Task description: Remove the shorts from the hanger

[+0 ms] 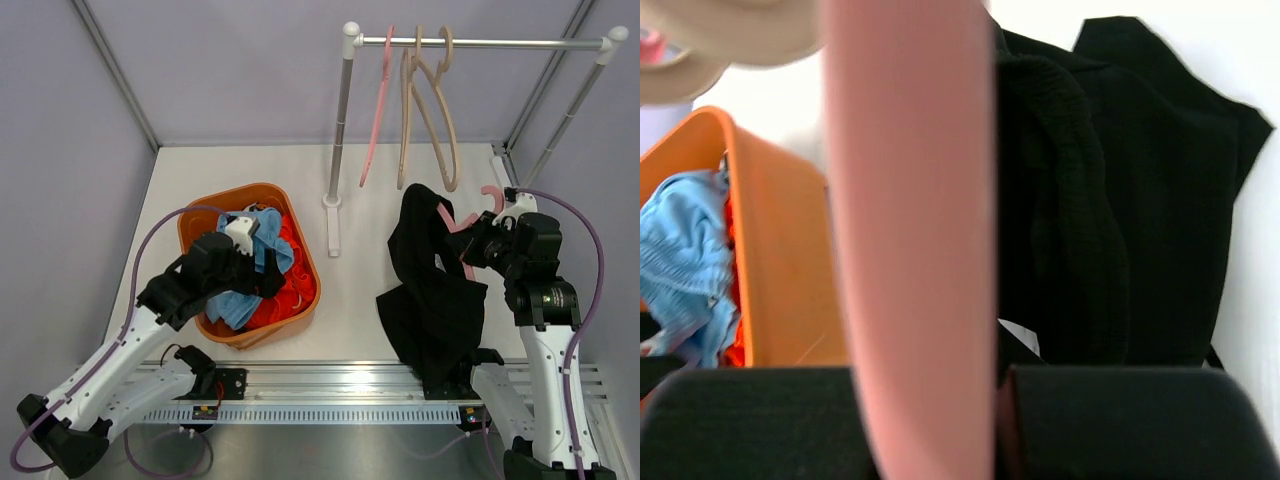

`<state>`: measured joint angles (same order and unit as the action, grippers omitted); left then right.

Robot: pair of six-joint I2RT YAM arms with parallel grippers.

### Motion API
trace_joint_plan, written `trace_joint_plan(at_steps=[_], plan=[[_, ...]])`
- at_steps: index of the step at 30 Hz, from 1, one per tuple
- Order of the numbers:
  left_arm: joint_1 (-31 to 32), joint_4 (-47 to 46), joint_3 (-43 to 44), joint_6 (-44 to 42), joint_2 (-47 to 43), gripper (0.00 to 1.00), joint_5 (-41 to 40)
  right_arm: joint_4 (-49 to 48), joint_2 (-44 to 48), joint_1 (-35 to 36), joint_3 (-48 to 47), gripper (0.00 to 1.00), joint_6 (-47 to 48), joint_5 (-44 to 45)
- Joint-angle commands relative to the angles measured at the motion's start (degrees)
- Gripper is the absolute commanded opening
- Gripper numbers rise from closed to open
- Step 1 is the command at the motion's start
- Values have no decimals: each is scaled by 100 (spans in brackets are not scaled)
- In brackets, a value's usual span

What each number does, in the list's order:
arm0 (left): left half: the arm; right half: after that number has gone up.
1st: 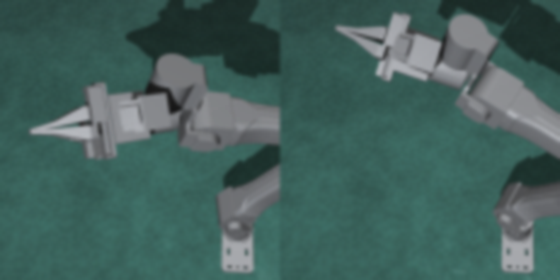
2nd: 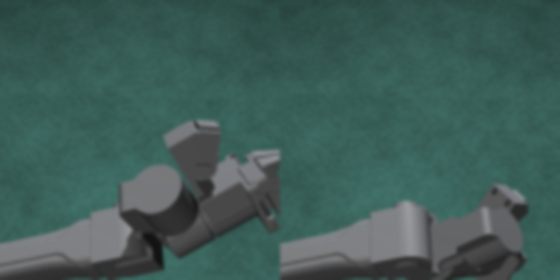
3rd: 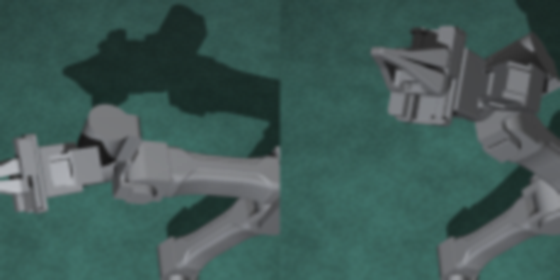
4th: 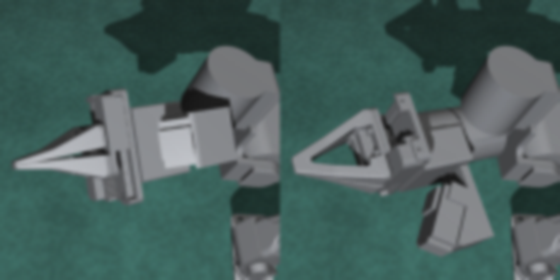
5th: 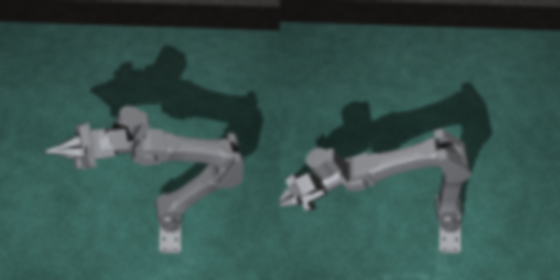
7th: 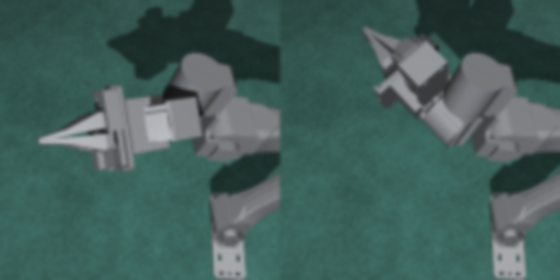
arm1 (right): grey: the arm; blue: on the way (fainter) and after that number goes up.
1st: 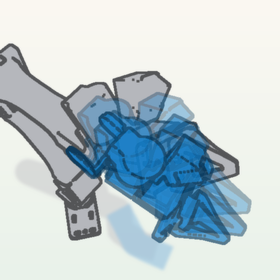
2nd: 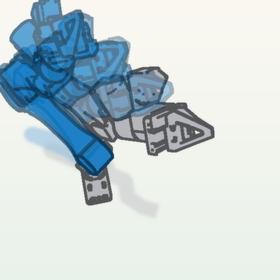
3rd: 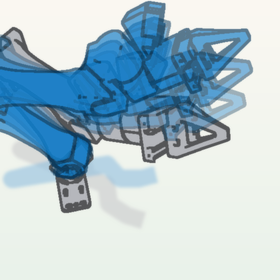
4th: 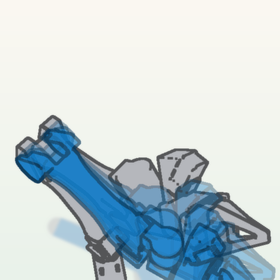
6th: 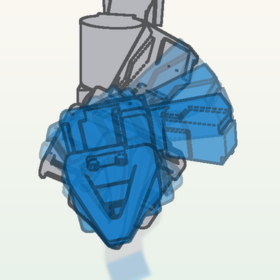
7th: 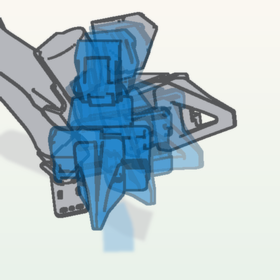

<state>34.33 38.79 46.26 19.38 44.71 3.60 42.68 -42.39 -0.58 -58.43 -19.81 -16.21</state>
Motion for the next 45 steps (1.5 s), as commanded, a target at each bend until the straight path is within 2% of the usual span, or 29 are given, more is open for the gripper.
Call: trace_joint_plan(at_steps=[1,7,11,17,20,25,31,41,45], plan=[[144,-468,356,145,143,97,159,-322,169,32,130,0,-163,-585],[873,-662,849,251,810,97,-333,-295,380,269,403,0,-172,-796],[1453,-732,1297,233,1355,97,-1009,-251,503,426,534,0,-225,-972],[1577,-934,1781,304,1778,97,-1247,-190,574,831,693,0,-269,-1139],[1612,-978,1992,286,1962,97,-1160,-145,504,1252,728,0,-260,-1060],[1823,-1101,2369,286,2305,97,-1142,-426,276,2480,676,0,-479,-314],[2017,-855,2801,286,2499,98,-1652,-646,-278,3554,53,0,-603,574],[2368,-1154,2651,637,2683,95,-1704,-541,-1183,4382,-994,0,-524,1883],[2500,-1329,2686,655,2833,95,-1766,-550,-1377,4645,-1179,0,-515,2033]])
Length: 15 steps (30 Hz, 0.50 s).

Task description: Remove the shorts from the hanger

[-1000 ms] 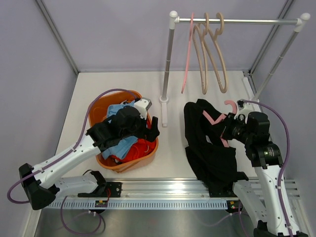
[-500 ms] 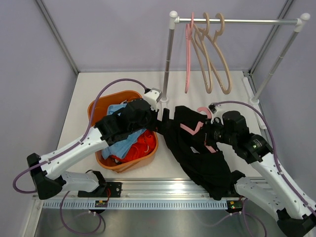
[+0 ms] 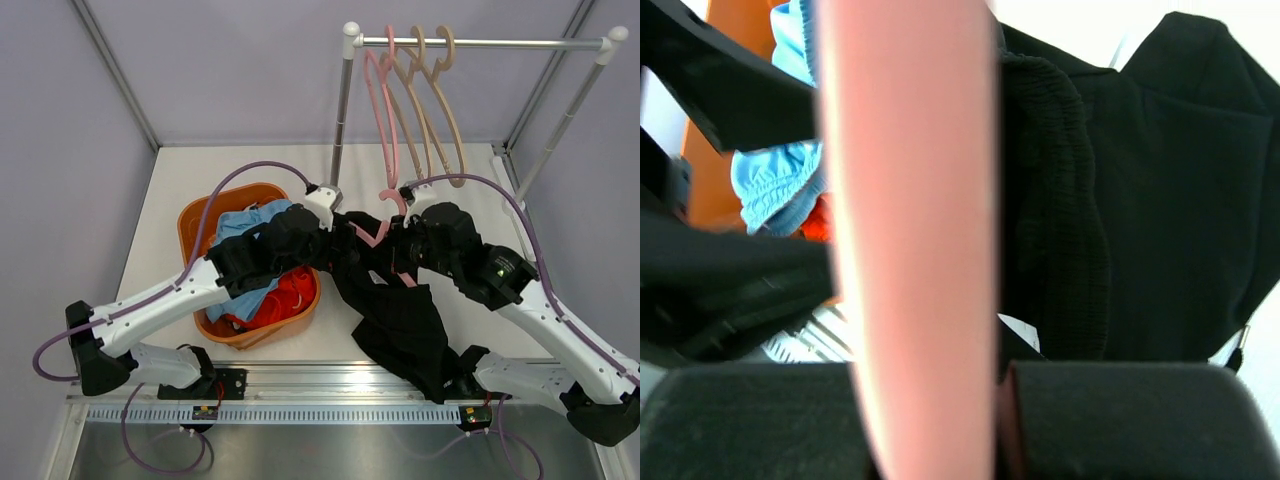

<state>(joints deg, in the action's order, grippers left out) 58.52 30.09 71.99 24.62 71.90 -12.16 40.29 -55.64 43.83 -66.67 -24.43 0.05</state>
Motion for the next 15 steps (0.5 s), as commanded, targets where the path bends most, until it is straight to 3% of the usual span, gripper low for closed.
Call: trace_joint_plan(at_steps=[1,10,11,14,15], plan=[[89,-495,131,139,149,95,-199,-268,-79,239,-416,0,-62,451],[89,-556,61,236,290,85,-980,-127,-70,547,-566,0,-106,689],[89,-556,79,236,298,82,-1068,-136,-61,591,-566,0,-115,741],[89,-592,114,201,289,59,-1323,-118,-26,731,-575,0,-141,794],[81,-583,175,175,307,47,-1393,-101,9,767,-575,0,-150,794]])
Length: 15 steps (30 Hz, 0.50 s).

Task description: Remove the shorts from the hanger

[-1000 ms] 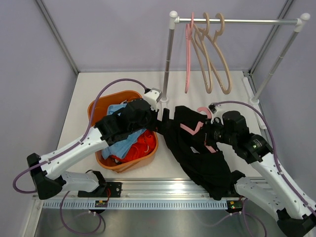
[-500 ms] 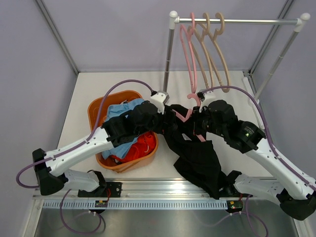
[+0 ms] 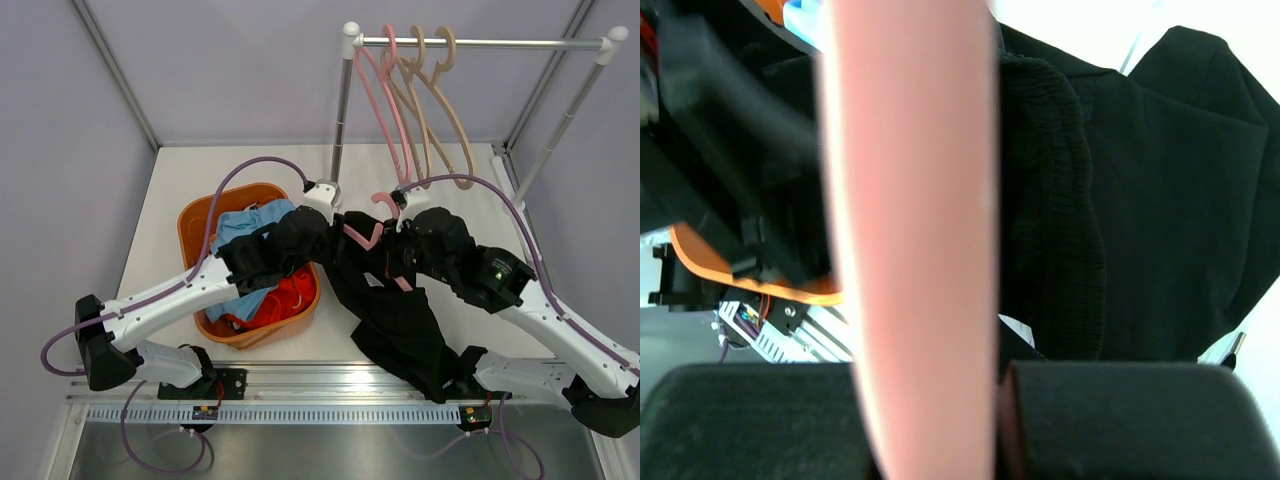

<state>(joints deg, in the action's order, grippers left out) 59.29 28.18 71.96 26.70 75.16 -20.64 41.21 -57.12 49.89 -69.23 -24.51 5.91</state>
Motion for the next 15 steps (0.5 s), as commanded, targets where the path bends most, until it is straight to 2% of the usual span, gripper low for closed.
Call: trace_joint_plan(at_steps=[1,3,4,6,7,9,12,15], plan=[[-5,-340,230,-42,60,42,-563,-192,184,205,-310,0,-142,209],[-22,-279,370,-59,148,30,-625,-158,254,328,-319,0,-159,252],[-40,-244,388,-59,166,19,-651,-140,289,372,-310,0,-168,305],[-75,-261,424,-77,166,12,-721,-61,386,451,-293,0,-185,393],[-101,-252,450,-94,166,5,-739,-43,421,469,-293,0,-194,393],[-198,-200,503,-95,175,1,-844,-25,544,522,-275,0,-185,384],[-365,-77,608,-68,184,0,-1029,-17,728,592,-266,0,-142,375],[-881,99,679,72,175,0,-986,-8,948,619,-179,0,-124,454]])
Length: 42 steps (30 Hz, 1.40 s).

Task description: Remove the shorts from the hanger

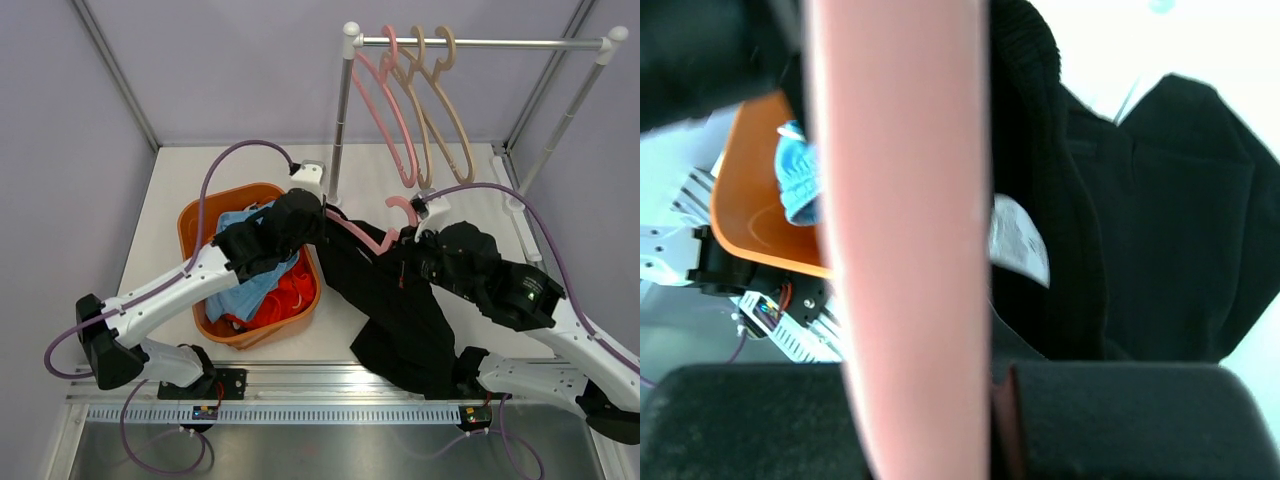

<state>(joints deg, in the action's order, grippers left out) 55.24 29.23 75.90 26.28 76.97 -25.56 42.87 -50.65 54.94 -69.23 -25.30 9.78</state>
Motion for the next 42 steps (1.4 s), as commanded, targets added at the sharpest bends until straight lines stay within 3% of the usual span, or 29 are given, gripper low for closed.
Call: trace_joint_plan(at_steps=[1,6,14,21,26,30,34,38,42], plan=[[-601,12,259,140,-6,0,-398,-174,354,114,-152,0,-37,103],[-945,3,162,114,37,0,-89,-227,530,114,-12,0,34,112],[-945,-199,-224,61,125,0,806,-534,943,114,155,0,157,428],[-945,-76,-400,9,117,0,737,-605,1040,114,129,0,218,428],[-875,-269,-471,-132,-6,0,1307,-640,987,122,156,0,218,603],[-140,-725,-567,-911,-392,0,1790,-710,864,122,103,0,262,920],[530,-823,-637,-1397,-831,0,2895,-947,820,114,155,0,324,1008],[1801,-788,-725,-1986,-1079,0,2978,-1176,627,122,156,0,394,1096],[2262,-586,-577,-2127,-1035,0,3398,-1220,285,122,-2,0,491,1227]])
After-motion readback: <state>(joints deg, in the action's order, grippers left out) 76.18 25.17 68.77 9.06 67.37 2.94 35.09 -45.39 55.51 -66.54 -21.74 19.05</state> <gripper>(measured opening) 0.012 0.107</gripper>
